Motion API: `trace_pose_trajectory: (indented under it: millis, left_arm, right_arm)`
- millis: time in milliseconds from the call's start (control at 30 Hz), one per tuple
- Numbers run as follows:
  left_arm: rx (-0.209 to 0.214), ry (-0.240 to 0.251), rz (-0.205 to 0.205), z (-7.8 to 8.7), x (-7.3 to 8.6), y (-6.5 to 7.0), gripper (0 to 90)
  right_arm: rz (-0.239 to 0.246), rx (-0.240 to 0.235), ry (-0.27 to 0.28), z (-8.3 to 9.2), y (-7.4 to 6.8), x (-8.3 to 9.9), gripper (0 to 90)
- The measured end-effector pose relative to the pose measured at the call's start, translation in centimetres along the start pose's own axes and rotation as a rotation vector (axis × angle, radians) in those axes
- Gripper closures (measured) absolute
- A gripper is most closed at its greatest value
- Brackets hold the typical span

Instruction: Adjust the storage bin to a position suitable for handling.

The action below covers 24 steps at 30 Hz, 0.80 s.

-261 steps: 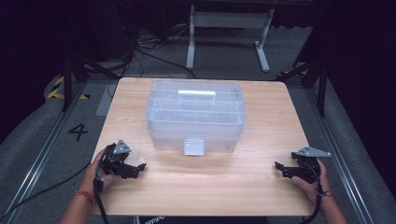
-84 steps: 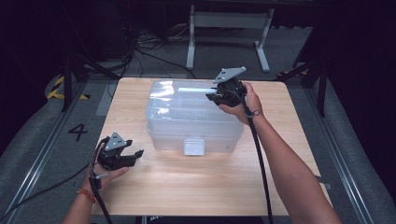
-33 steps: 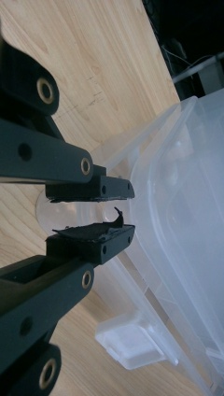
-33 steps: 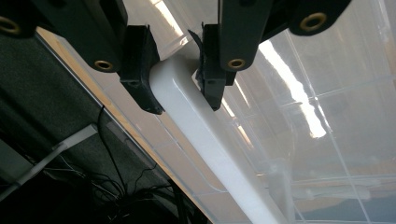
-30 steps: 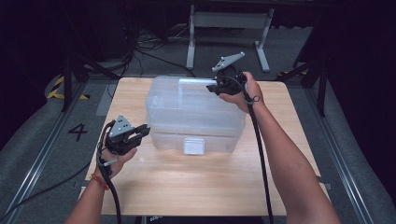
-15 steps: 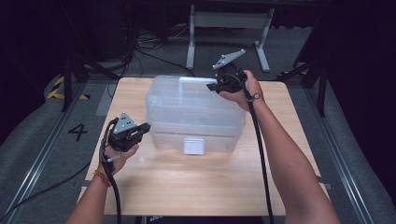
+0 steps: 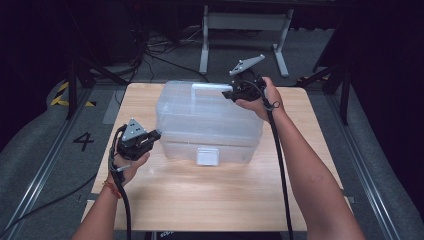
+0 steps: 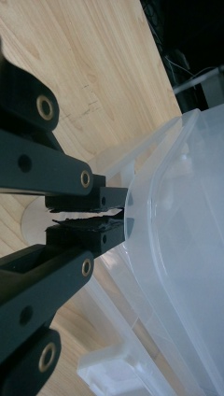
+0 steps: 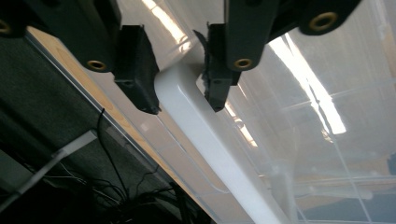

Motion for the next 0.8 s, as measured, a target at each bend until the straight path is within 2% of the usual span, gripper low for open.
trace_pose_trajectory:
  millis: [33,133,200,367,500,533,700,800]
  left_arm:
    - [-0.006,-0.003,-0.006,-0.1,0.0,0.0,84.4]
    - [-0.011,-0.011,-0.015,-0.2,0.0,0.0,83.7]
    - [-0.009,-0.008,-0.012,-0.1,-0.1,0.1,83.7]
    - [-0.007,-0.009,-0.014,-0.1,0.0,0.1,84.0]
    - [-0.007,-0.007,-0.02,-0.1,-0.1,0.1,84.0]
    - [-0.007,-0.007,-0.02,-0.1,-0.1,0.1,84.2]
    - [-0.013,-0.007,-0.029,-0.1,-0.2,0.0,84.3]
    - [-0.02,-0.003,-0.031,-0.1,-0.3,0.0,84.3]
  right_arm:
    - [-0.01,0.021,-0.01,0.0,0.2,0.3,58.2]
    - [-0.021,0.01,-0.014,0.3,0.1,0.8,55.9]
    - [-0.015,0.043,-0.013,0.7,0.4,1.2,51.7]
    - [-0.031,0.073,0.022,2.9,1.2,1.7,49.6]
    - [-0.019,0.096,0.061,5.3,1.7,2.6,45.8]
    - [-0.019,0.096,0.061,5.3,1.7,2.6,45.8]
    - [-0.044,0.115,0.109,7.8,2.2,4.9,43.0]
    - [-0.069,0.133,0.119,8.6,2.9,6.3,40.9]
Point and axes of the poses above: each handheld gripper's, and its own axes: z roughly backward along the jaws, x roughly out of its underside, y roughly to its right, the point moved 9 cm from there along -z, roughly forward along the jaws, and after that the axes turned 6 degrees about -y, right-handed, at the moved point
